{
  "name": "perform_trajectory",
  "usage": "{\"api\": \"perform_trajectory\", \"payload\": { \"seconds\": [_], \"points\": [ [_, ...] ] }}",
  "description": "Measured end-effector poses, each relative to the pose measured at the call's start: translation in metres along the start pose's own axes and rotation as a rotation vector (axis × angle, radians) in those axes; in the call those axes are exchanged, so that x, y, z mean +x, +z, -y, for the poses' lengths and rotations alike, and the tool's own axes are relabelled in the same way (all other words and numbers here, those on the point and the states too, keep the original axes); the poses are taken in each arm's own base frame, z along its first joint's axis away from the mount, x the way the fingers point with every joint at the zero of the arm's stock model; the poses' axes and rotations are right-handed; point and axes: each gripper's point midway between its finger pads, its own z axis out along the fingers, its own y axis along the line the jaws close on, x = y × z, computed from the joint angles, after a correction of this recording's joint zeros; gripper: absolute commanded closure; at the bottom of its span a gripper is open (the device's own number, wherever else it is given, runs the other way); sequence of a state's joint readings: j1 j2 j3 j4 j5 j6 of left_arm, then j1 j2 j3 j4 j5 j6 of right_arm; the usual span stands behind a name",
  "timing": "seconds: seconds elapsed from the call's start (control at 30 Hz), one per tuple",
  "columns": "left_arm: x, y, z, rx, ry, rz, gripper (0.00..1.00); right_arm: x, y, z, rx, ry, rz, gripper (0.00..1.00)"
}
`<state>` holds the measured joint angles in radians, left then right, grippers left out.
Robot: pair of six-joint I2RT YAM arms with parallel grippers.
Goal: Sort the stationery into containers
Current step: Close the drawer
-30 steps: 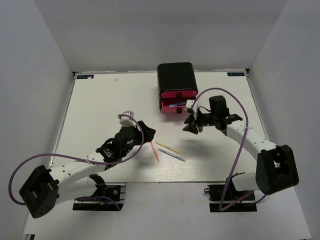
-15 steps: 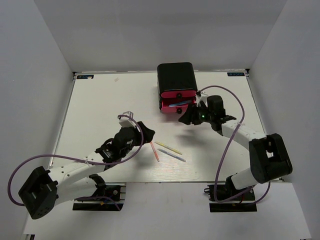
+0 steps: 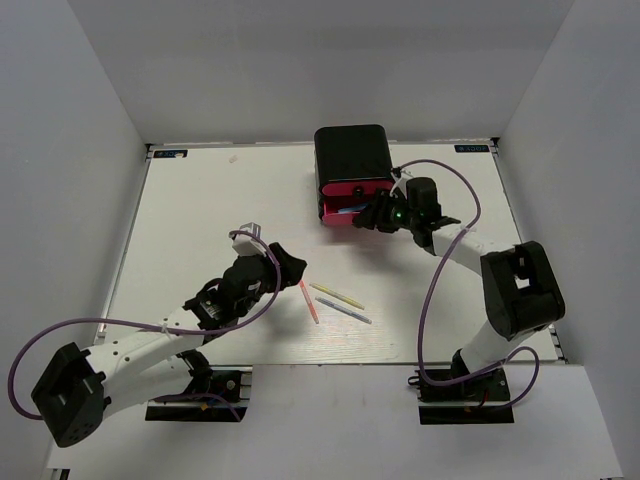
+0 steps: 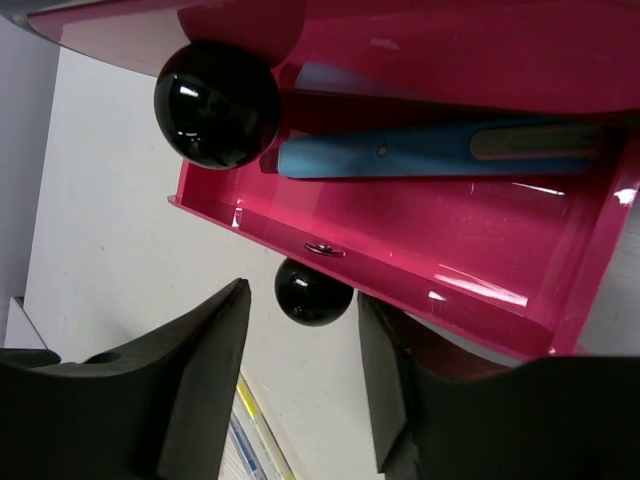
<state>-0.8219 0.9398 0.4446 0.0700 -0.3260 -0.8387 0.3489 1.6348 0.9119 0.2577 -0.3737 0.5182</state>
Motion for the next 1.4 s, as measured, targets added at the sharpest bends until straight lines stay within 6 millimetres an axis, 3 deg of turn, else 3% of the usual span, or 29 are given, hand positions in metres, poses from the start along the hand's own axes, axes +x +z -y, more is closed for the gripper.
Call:
{"api": "perform_trajectory", "payload": {
  "seconds": [0.13, 0.57, 0.67, 1.13, 1.4],
  "points": [
    [0.002, 0.001, -0.002, -0.006, 0.002, -0.006, 0.25, 0.000, 0.002, 0.001, 0.003, 0.000, -0.001, 0.55],
    [0.004, 0.002, -0.004, -0.014, 0.006, -0.013, 0.25, 0.000, 0.010, 0.005, 0.007, 0.009, -0.014, 0.56],
    [0.004, 0.002, -0.004, -0.014, 0.006, -0.013, 0.25, -0.001, 0.012, 0.005, 0.006, 0.009, -0.013, 0.63],
    [0.004, 0.002, -0.004, -0.014, 0.006, -0.013, 0.25, -0.015, 0.023, 0.008, 0.014, 0.006, 0.006, 0.62],
    [0.004, 0.002, -0.004, -0.015, 0.006, -0.013, 0.25, -0.022, 0.026, 0.008, 0.018, 0.008, 0.031, 0.52]
  ]
}}
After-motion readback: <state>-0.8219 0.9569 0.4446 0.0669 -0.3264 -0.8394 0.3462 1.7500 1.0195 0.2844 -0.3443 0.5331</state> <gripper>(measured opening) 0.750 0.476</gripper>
